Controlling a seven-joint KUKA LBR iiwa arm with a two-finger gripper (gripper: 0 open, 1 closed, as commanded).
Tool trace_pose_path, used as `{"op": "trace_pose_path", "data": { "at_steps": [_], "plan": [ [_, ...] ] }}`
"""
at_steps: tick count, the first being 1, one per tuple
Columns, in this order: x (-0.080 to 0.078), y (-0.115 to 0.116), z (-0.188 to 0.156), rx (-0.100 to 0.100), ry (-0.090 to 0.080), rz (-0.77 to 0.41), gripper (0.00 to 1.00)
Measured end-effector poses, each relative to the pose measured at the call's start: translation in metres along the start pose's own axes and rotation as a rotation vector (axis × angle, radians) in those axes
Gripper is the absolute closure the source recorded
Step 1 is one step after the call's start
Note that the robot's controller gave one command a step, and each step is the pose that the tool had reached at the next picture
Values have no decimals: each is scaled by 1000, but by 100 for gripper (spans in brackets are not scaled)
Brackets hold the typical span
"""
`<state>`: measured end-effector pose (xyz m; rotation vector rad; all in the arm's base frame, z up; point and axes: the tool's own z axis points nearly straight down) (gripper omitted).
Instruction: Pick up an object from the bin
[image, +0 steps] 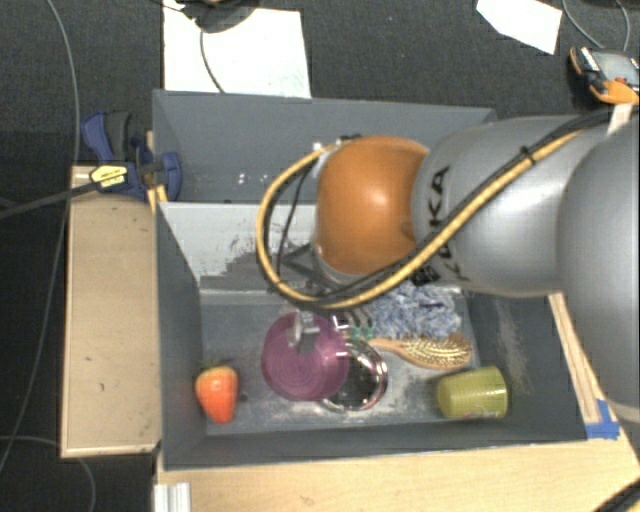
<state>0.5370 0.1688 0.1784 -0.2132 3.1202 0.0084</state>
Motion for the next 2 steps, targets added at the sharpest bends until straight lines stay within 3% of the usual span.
{"op": "trace_pose_path", "data": {
  "at_steps": [1,2],
  "plan": [
    [4,1,29,1,6,7,100],
    [25,0,9,2,11,-48,100]
  ]
}}
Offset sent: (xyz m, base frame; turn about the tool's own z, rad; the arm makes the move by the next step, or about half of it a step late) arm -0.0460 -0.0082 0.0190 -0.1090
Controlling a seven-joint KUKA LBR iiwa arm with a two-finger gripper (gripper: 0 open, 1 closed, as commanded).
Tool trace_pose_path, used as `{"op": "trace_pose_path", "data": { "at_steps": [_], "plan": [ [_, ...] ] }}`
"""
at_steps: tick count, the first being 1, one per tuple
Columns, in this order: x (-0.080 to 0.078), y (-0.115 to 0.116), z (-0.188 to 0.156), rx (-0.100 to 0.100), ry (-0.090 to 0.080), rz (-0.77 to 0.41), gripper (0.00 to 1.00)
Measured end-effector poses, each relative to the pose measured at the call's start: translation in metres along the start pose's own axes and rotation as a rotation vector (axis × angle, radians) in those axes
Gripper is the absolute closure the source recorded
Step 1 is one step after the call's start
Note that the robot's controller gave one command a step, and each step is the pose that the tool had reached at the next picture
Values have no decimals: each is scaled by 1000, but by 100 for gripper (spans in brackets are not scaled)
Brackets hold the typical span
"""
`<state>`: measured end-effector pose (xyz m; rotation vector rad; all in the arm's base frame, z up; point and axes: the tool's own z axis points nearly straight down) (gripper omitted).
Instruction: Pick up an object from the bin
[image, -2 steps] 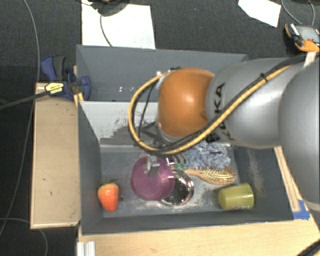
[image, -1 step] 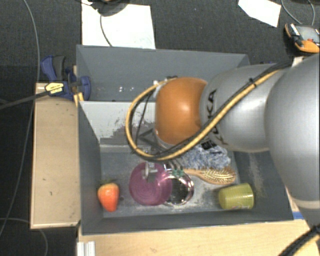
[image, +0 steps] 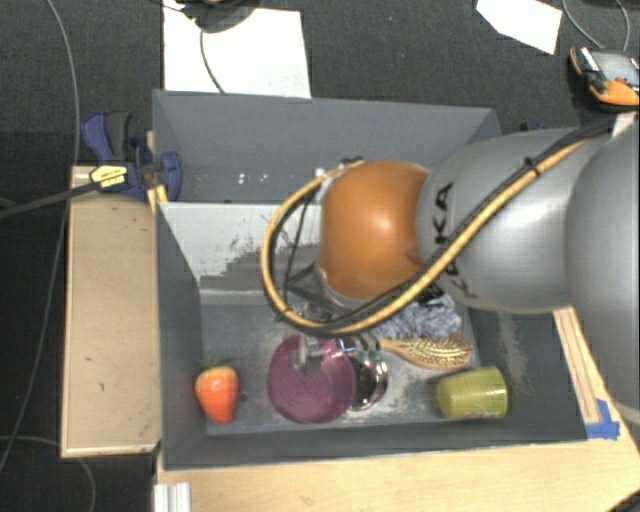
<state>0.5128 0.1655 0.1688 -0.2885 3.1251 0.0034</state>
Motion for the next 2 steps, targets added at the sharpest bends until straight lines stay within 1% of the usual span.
{"op": "trace_pose_path", "data": {
  "at_steps": [1,2],
  "plan": [
    [-26,61,53,-2,0,-136,100],
    [-4,3,100,3,-14,-120,100]
  ]
}}
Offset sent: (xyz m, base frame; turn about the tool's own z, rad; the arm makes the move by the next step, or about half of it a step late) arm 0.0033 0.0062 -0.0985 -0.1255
